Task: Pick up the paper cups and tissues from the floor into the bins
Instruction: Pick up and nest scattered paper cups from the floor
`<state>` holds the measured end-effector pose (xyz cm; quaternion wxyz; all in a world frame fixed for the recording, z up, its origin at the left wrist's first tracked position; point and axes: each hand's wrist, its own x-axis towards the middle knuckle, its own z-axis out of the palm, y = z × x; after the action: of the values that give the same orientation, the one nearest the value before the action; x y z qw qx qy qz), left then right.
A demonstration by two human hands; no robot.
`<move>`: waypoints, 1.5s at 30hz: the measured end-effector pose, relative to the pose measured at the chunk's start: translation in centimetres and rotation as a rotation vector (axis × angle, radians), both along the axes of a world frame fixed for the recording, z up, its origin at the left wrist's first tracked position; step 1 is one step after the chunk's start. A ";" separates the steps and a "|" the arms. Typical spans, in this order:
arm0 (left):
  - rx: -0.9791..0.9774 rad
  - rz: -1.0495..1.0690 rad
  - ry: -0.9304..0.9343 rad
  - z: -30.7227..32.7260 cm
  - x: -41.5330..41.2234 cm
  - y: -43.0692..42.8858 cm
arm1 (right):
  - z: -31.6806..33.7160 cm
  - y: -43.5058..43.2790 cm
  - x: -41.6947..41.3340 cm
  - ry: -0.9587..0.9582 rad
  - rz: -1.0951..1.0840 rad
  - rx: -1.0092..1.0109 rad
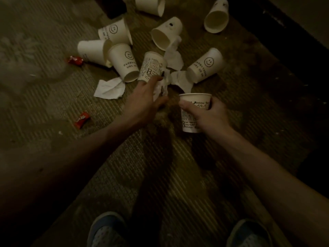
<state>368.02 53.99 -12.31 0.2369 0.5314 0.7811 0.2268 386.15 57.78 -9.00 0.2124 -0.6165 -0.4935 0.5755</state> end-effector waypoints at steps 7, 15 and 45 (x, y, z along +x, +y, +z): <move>-0.104 -0.095 0.133 -0.9 1.1 2.0 | -0.3 0.0 1.0 0.120 -0.072 -0.130; -0.144 -0.139 0.093 0.1 0.6 1.9 | -1.5 -0.2 2.2 0.226 -0.086 -0.253; 0.196 -0.298 0.262 -3.2 2.4 7.6 | -0.6 5.2 2.3 0.348 -0.018 -0.149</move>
<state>370.39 61.62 -15.50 0.1115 0.6862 0.6924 0.1929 388.45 62.97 -9.58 0.2535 -0.5264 -0.3998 0.7063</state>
